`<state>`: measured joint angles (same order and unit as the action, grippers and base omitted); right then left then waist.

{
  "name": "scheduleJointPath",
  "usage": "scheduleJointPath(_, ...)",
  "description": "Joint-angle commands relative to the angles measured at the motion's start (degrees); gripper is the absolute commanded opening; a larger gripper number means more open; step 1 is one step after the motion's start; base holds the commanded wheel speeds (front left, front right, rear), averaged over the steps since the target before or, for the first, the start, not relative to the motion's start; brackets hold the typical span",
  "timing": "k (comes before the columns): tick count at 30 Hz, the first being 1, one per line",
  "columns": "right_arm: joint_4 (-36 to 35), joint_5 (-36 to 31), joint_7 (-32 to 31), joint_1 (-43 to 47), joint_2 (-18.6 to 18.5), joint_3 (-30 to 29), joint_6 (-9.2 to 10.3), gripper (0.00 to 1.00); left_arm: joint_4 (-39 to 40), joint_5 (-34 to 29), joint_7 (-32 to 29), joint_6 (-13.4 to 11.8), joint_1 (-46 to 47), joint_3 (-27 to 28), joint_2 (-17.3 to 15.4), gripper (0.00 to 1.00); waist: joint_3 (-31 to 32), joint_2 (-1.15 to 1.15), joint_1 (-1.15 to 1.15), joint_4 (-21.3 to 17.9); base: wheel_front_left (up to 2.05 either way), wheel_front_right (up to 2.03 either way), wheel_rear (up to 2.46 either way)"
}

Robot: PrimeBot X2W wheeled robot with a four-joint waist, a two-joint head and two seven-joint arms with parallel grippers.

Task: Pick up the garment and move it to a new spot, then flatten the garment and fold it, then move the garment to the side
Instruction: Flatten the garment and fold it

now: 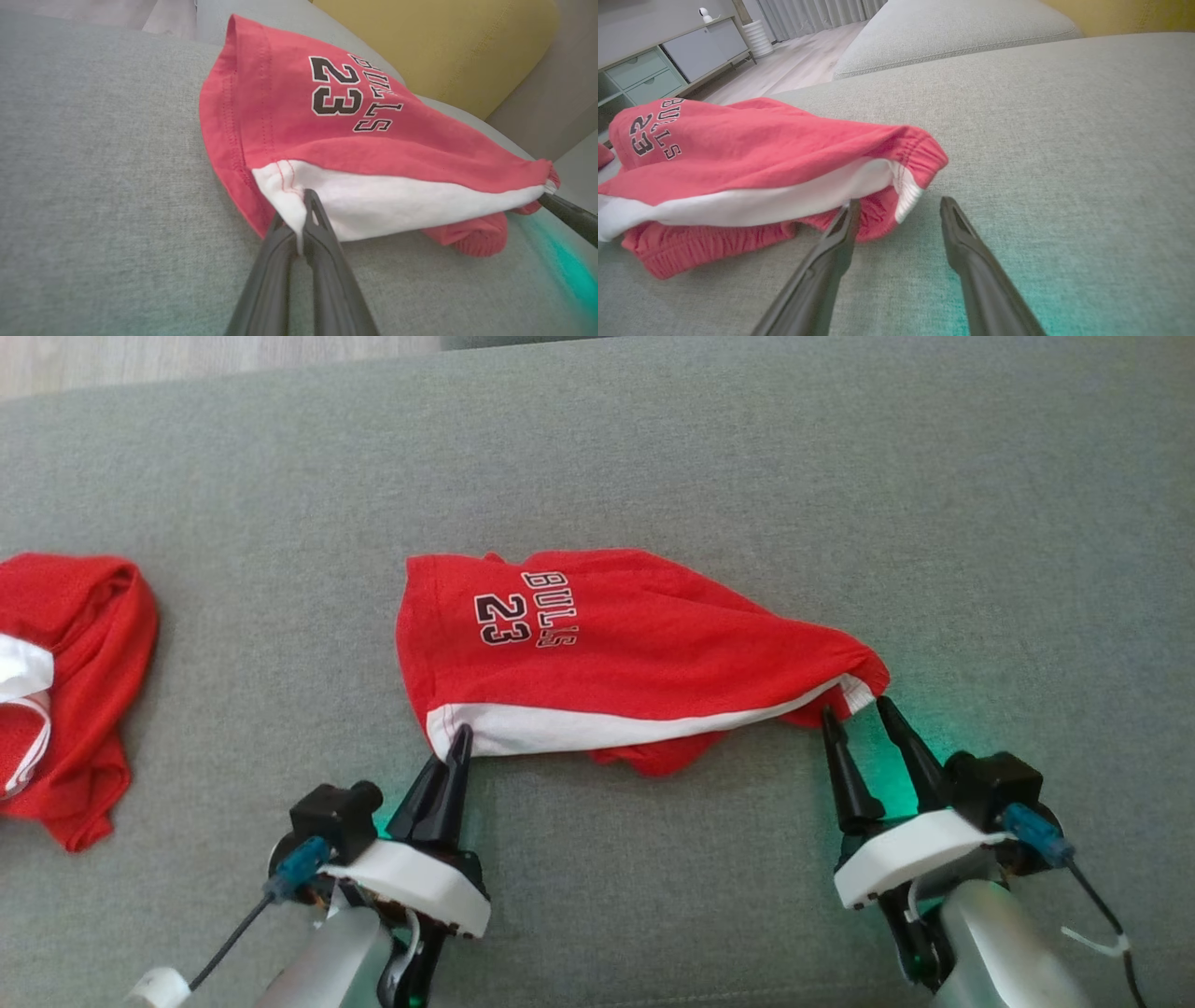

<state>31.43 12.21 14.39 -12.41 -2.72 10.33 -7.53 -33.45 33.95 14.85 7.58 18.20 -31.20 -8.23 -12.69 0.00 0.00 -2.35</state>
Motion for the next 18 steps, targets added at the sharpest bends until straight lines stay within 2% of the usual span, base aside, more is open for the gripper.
scheduleJointPath(1,-1.21,0.20,0.61,-2.13,-0.16,0.87,0.04,0.84,1.64,-0.58,0.15,-0.09,1.28,1.65,-0.46,0.00,-0.07,0.00,0.00,0.09,0.00,0.00,0.00)
scheduleJointPath(2,-0.96,0.30,0.61,-2.31,-0.16,0.74,0.04,0.82,1.72,-0.55,0.15,-0.09,1.37,1.59,-0.52,0.00,-0.13,0.00,0.00,0.15,0.00,0.00,0.00)
scheduleJointPath(4,-0.50,0.57,0.61,-2.86,-0.16,0.73,0.04,0.53,1.93,-0.53,0.15,-0.09,1.53,1.48,-0.68,0.00,-0.28,0.00,0.00,0.23,0.00,0.00,0.00)
scheduleJointPath(5,-0.33,0.78,0.61,-3.14,-0.16,0.72,0.04,0.44,2.04,-0.54,0.15,-0.09,1.58,1.42,-0.77,0.00,-0.35,0.00,0.00,0.28,0.00,0.00,0.00)
scheduleJointPath(7,0.06,1.11,0.61,-3.68,-0.16,0.62,0.04,0.30,2.10,-0.56,0.15,-0.09,1.70,1.12,-0.98,0.00,-0.51,0.00,0.00,0.41,0.00,0.00,0.00)
scheduleJointPath(8,0.21,1.15,0.61,-3.92,-0.16,0.56,0.04,0.26,2.13,-0.54,0.15,-0.09,1.79,0.97,-1.05,0.00,-0.59,0.00,0.00,0.50,0.00,0.00,0.00)
scheduleJointPath(9,0.40,1.35,0.61,-4.25,-0.16,0.31,0.04,0.00,2.26,-0.45,0.15,-0.09,1.92,0.87,-1.17,0.00,-0.60,0.00,0.00,0.71,0.00,0.00,0.00)
scheduleJointPath(14,-1.40,1.62,0.61,-3.77,-0.16,-0.38,0.04,0.00,4.59,-1.05,0.15,-0.09,1.56,2.14,-1.53,0.00,1.03,0.00,0.00,1.08,0.00,0.00,0.00)
scheduleJointPath(18,-5.79,2.93,0.61,-2.85,-0.16,-1.03,0.04,0.00,9.96,-2.52,0.15,-0.09,1.81,4.62,-2.53,0.00,4.66,0.00,0.00,1.09,0.00,0.00,0.00)
